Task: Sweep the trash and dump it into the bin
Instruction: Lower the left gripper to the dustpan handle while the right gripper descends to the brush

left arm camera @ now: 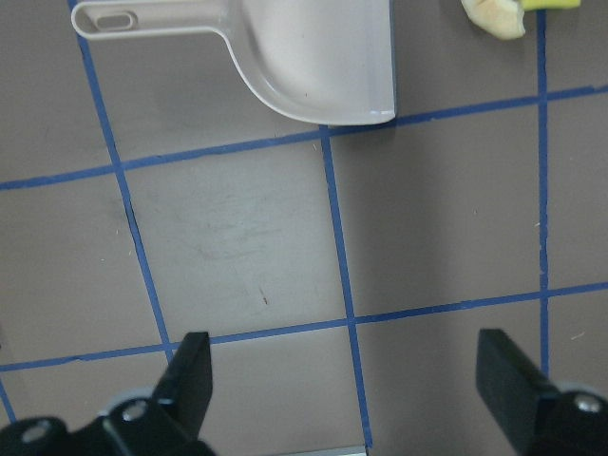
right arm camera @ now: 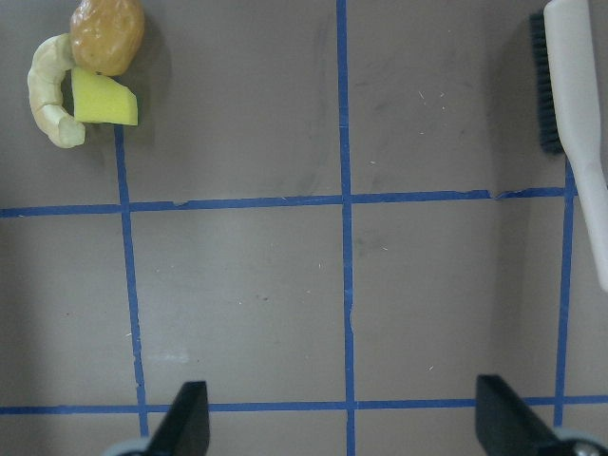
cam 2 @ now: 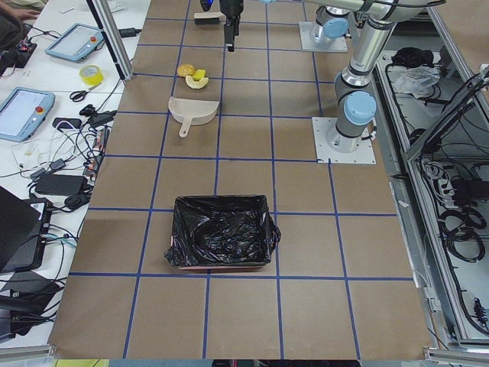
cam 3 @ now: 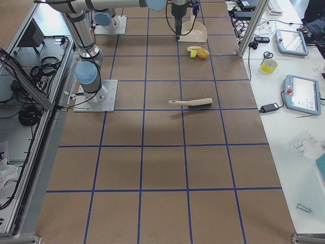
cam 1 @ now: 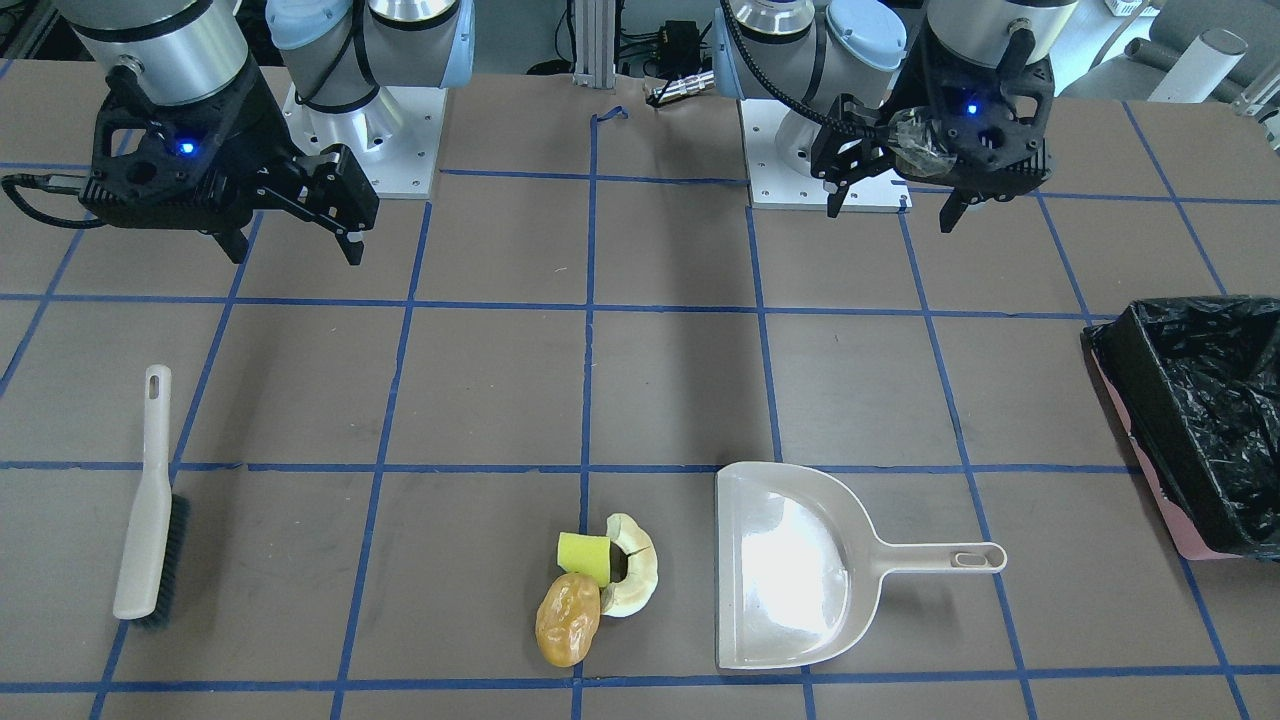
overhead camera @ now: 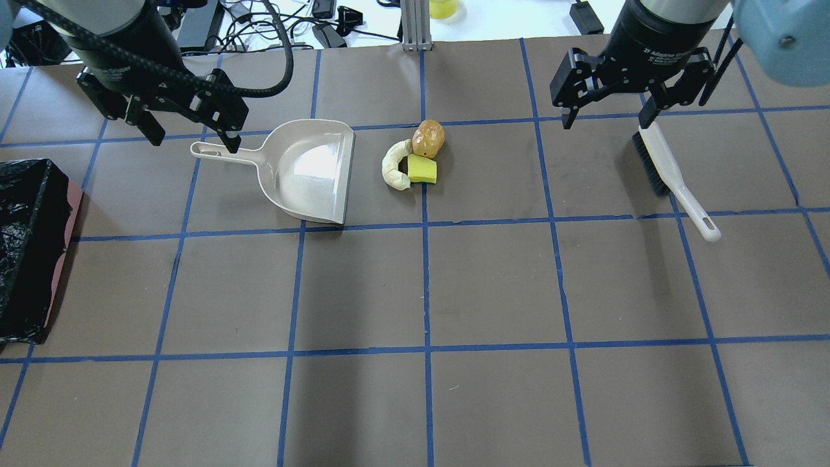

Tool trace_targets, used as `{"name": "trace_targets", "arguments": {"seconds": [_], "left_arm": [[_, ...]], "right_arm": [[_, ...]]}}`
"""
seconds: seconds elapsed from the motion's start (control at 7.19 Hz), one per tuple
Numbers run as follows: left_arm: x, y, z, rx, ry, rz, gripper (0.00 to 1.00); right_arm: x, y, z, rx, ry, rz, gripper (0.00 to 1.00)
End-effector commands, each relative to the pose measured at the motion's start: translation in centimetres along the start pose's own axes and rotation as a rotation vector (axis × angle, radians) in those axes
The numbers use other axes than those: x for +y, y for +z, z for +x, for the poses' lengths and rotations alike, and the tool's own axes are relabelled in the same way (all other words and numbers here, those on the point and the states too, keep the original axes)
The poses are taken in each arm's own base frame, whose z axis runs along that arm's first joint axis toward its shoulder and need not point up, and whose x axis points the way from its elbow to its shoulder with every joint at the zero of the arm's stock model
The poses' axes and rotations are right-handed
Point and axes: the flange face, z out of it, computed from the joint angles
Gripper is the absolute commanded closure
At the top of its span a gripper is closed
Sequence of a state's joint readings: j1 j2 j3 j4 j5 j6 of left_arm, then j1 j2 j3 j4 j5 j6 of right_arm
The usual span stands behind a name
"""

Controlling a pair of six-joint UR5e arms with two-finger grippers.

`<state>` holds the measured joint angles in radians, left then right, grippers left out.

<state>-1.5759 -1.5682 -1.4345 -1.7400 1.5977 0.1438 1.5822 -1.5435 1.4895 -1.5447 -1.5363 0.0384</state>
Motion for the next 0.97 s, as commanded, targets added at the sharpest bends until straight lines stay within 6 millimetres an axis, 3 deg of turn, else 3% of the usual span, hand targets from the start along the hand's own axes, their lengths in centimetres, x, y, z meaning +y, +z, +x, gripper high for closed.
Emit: {"name": "trace_targets", "arguments": {"seconds": [0.0, 0.56, 0.84], "left_arm": [[0.6, -0.1, 0.0, 0.010, -0.011, 0.015, 0.00], [1.0, 0.4, -0.1, -0.005, -0.035, -0.003, 0.00], [-1.0, 0.9, -1.1, -0.008, -0.034, 0.064, 0.02]], "right_arm": [[0.0, 0.0, 0.0, 0.001, -0.001, 0.000, 0.00], [0.1, 0.2, 0.5, 0.020, 0.004, -0.015, 0.00], [-1.1, 1.5, 1.1, 0.021, -0.023, -0.026, 0.00]]}}
